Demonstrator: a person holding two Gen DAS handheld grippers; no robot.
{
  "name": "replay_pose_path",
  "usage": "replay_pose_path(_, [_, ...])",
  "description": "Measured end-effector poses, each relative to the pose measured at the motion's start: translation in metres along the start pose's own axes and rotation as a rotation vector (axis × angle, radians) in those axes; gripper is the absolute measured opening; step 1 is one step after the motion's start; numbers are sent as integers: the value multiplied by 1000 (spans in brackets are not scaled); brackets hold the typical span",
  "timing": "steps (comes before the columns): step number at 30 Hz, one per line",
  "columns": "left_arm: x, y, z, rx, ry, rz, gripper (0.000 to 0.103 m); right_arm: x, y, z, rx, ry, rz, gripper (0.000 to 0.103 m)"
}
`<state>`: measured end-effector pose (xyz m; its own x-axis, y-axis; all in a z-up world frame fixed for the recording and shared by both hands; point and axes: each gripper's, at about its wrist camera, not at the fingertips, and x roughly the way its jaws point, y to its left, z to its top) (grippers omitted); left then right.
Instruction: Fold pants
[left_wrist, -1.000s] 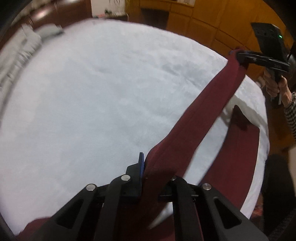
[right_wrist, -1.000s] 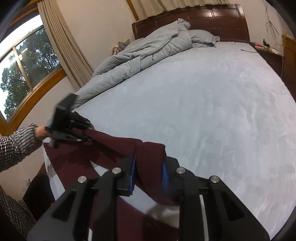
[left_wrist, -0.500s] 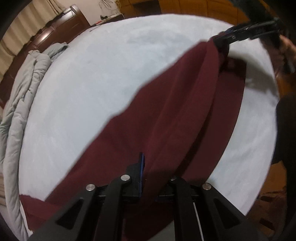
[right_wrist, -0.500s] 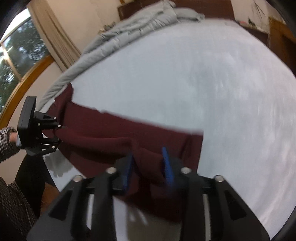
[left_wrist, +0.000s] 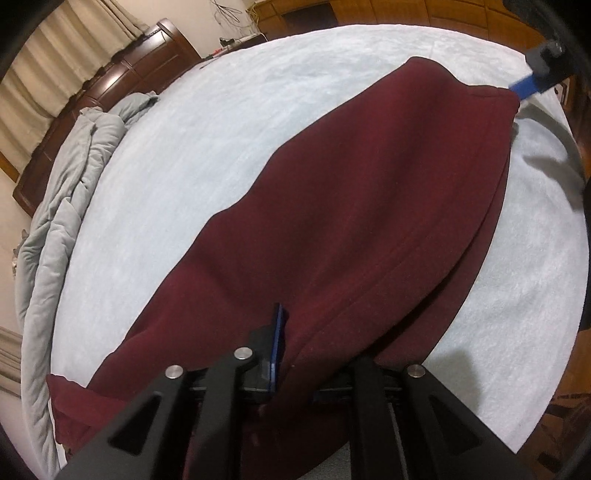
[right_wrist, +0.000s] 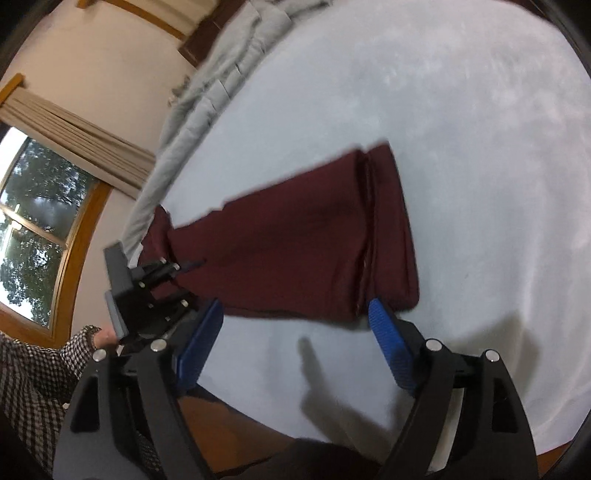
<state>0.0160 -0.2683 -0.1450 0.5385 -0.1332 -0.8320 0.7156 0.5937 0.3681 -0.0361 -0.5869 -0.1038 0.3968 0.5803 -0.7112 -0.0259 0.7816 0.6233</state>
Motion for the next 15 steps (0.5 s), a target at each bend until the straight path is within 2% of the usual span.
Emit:
replay_pose_path(1, [-2, -2, -3, -1, 0, 0, 12, 9, -1, 0, 16, 27, -37, 81])
replay_pose_path(3, [-2, -2, -3, -2, -1, -1, 13, 18, -2, 2, 33, 48, -51, 81])
replay_pose_path(5, [-3, -2, -4, 0, -2, 0, 13, 21, -2, 1, 54, 39, -53, 81])
replay_pose_path(10, [-2, -4, -4, 28, -8, 11, 14, 10, -7, -1, 112, -1, 5, 81])
replay_pose_path(15, [-1, 0, -3, 10, -8, 0, 15, -13, -5, -3, 89, -48, -19, 81])
